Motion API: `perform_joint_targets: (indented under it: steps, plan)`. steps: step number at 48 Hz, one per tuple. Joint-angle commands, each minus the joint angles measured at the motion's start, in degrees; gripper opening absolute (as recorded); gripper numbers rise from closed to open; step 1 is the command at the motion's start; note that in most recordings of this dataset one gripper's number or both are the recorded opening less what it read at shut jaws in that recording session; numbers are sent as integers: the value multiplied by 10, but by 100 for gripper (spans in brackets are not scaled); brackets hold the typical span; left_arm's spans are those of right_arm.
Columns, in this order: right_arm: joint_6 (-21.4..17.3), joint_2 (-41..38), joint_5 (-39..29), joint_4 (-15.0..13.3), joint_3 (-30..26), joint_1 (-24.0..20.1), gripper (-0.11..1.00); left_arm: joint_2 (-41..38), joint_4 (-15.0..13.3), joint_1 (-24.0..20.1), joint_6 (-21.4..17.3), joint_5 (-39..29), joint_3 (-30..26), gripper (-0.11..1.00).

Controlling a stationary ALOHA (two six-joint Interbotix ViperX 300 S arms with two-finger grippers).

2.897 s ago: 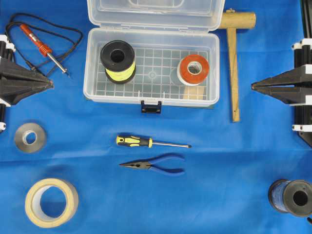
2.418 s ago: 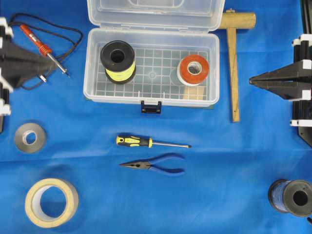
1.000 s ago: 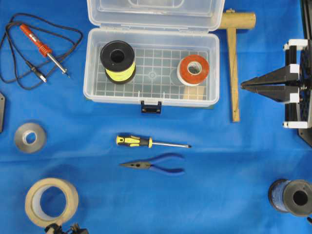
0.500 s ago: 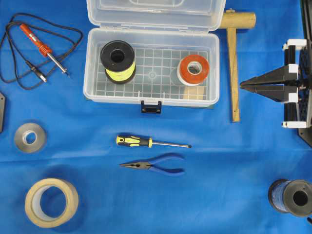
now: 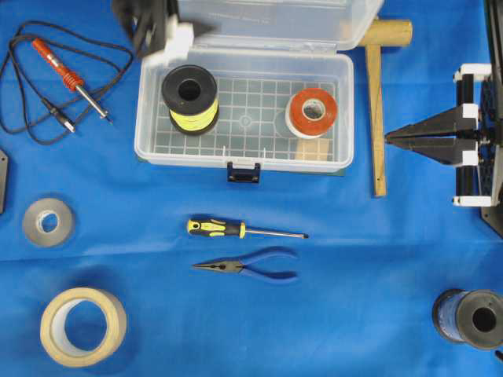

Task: Close the tool box with the left arm.
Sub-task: 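Push the clear lid forward and down with the left gripper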

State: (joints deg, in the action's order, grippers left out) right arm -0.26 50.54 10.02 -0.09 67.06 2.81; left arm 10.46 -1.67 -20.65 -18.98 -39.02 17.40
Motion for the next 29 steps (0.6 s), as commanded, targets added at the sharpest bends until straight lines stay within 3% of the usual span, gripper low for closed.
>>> perform_joint_targets:
  steps: [1, 22, 29]
  plan:
    - [1, -4, 5, 0, -8, 0, 0, 13, -7, 33, 6, -13, 18, 90]
    - [1, -1, 3, 0, -10, 1, 0, 92, -14, 206, 8, -18, 82, 90]
    - [1, 0, 3, 0, -10, 4, 0, 120, -16, 242, 8, -11, 83, 89]
